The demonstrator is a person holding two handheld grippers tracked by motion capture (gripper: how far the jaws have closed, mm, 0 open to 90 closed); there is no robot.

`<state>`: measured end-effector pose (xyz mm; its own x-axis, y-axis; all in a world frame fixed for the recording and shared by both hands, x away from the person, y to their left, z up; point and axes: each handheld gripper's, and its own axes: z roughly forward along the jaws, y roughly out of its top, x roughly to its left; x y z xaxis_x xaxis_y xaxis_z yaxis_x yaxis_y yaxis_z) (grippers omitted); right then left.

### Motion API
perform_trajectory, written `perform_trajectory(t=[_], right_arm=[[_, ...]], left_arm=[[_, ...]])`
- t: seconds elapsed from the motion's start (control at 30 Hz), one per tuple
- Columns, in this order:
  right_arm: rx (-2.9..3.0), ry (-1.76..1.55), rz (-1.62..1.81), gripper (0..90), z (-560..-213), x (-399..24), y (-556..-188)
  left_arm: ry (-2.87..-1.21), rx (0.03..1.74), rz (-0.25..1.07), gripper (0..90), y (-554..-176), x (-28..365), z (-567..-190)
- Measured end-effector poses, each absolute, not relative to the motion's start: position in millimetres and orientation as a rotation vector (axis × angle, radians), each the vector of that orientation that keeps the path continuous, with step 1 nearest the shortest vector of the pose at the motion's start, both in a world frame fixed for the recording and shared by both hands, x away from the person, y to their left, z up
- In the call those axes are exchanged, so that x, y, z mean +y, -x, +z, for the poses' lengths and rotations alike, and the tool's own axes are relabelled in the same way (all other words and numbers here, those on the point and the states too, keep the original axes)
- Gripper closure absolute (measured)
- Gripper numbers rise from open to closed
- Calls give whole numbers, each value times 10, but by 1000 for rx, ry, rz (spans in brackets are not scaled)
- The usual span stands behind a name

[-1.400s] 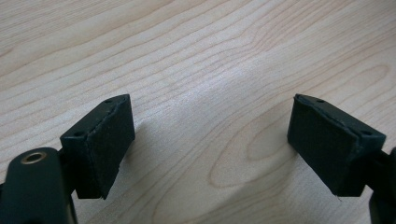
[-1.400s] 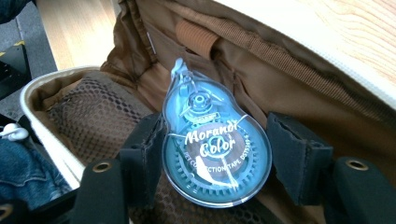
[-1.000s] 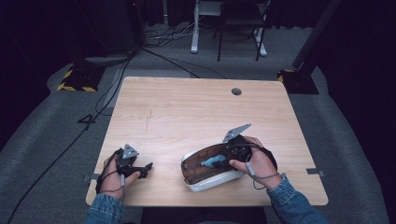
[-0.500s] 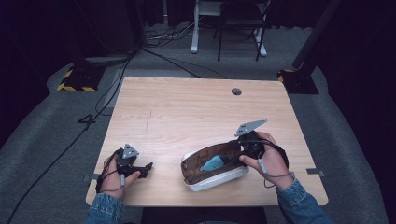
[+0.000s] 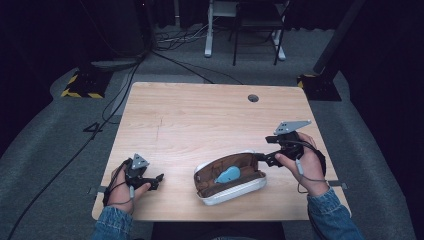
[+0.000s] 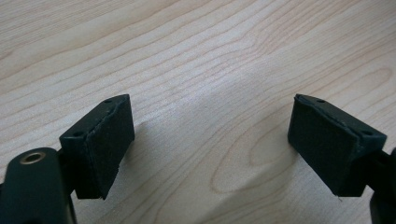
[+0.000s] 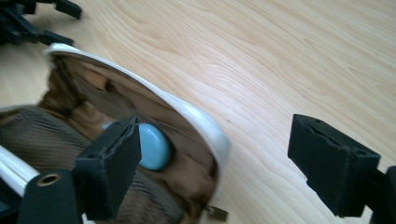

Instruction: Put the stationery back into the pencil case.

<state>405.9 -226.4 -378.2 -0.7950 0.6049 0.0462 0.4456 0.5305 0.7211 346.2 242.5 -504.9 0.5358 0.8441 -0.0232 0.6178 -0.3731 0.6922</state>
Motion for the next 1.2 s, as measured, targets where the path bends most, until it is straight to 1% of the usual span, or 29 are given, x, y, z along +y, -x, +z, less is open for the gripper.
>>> perform_trajectory(t=[0.33, 0.5, 0.57, 0.87, 1.2], right_arm=[[2448, -1004, 1083, 176, -3898, -2616, -4210], [2394, -1070, 1062, 176, -4022, -2863, -4299], [2390, -1075, 1057, 176, -4039, -2891, -4309], [2339, -1169, 1017, 176, -4319, -3182, -4469], [2330, -1204, 982, 176, -4637, -3344, -4587]], left_arm=[[-2115, 1184, 446, 147, -3492, 2425, -5048], [-2110, 1190, 443, 147, -3509, 2426, -5050], [-2114, 1186, 449, 147, -3516, 2430, -5048], [-2115, 1189, 448, 148, -3516, 2430, -5047], [-2115, 1188, 448, 147, -3517, 2430, -5047]])
